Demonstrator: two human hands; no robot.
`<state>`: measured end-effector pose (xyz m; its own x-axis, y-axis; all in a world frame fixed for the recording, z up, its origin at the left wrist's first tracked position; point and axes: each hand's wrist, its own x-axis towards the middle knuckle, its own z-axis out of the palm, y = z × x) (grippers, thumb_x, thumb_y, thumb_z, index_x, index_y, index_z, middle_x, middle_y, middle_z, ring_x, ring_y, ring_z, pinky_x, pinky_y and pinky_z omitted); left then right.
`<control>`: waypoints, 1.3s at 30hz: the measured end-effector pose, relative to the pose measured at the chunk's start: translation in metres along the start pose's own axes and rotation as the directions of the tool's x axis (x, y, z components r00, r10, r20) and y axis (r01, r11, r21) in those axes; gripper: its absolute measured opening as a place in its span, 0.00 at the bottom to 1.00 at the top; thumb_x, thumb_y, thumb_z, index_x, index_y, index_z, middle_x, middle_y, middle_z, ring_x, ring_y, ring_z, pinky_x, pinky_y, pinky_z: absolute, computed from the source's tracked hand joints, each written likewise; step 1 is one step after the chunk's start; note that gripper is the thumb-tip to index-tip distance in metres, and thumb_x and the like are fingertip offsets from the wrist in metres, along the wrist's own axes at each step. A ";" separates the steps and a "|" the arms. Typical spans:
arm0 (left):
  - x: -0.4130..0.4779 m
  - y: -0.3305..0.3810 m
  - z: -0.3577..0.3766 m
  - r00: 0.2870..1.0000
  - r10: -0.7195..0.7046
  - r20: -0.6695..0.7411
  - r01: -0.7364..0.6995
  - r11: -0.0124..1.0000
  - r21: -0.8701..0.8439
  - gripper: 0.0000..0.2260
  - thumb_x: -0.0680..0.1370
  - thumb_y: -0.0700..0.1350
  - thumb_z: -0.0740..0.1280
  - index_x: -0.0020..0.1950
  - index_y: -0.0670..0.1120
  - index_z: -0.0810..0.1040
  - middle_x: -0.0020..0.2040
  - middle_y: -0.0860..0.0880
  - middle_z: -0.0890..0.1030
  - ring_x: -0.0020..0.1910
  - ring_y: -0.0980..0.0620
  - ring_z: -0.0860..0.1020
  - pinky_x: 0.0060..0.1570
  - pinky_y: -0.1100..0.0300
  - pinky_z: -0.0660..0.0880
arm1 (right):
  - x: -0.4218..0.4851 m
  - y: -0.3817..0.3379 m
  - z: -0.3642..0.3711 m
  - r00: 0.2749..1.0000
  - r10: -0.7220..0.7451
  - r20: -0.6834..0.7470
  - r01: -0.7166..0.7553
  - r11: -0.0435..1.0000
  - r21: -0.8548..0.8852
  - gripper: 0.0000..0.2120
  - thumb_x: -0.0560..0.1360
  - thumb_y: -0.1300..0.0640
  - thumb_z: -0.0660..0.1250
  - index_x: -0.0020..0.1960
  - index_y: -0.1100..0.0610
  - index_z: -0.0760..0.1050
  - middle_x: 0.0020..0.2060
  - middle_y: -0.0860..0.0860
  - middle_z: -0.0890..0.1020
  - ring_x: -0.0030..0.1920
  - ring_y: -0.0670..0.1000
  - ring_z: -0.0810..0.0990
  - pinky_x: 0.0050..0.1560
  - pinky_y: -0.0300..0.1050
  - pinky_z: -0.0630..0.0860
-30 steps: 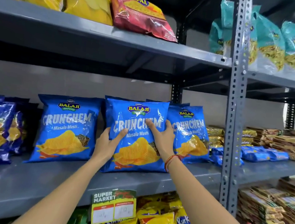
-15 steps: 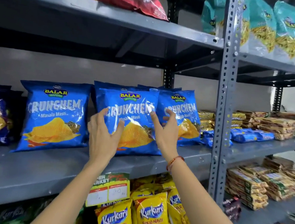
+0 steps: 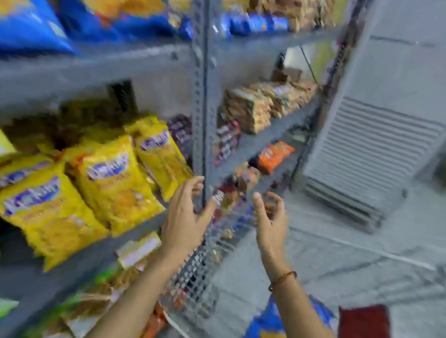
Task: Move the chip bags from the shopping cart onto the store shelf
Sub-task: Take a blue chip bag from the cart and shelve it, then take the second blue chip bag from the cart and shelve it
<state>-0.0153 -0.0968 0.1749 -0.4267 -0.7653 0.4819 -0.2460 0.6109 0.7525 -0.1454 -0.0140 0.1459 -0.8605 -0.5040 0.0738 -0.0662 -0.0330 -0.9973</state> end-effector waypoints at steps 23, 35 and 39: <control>-0.209 -0.179 0.313 0.261 -0.671 0.694 0.455 0.719 0.525 0.35 0.72 0.65 0.60 0.72 0.46 0.60 0.71 0.41 0.67 0.70 0.41 0.65 0.67 0.47 0.61 | -0.059 0.354 -0.203 0.486 0.801 -0.351 -0.872 0.474 -0.125 0.31 0.72 0.43 0.70 0.65 0.63 0.69 0.59 0.58 0.79 0.53 0.56 0.78 0.46 0.43 0.74; -0.230 -0.223 0.348 0.108 -0.774 0.624 0.648 0.531 0.546 0.41 0.66 0.68 0.65 0.71 0.45 0.63 0.69 0.40 0.71 0.67 0.40 0.69 0.67 0.46 0.64 | -0.047 0.398 -0.197 0.540 0.764 -0.352 -0.834 0.541 -0.106 0.34 0.68 0.43 0.73 0.68 0.55 0.67 0.56 0.50 0.78 0.57 0.51 0.77 0.51 0.37 0.67; -0.227 -0.228 0.344 0.112 -0.729 0.675 0.598 0.592 0.540 0.35 0.67 0.65 0.68 0.67 0.46 0.69 0.63 0.43 0.74 0.56 0.46 0.76 0.55 0.56 0.72 | -0.042 0.400 -0.198 0.499 0.770 -0.399 -0.845 0.535 -0.024 0.36 0.63 0.42 0.77 0.64 0.58 0.70 0.60 0.53 0.80 0.56 0.52 0.80 0.55 0.43 0.74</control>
<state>-0.1624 0.0076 -0.2602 -0.4563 -0.3940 -0.7978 -0.8709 0.0139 0.4913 -0.2357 0.1648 -0.2549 -0.6814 0.0675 -0.7288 0.6795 0.4285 -0.5956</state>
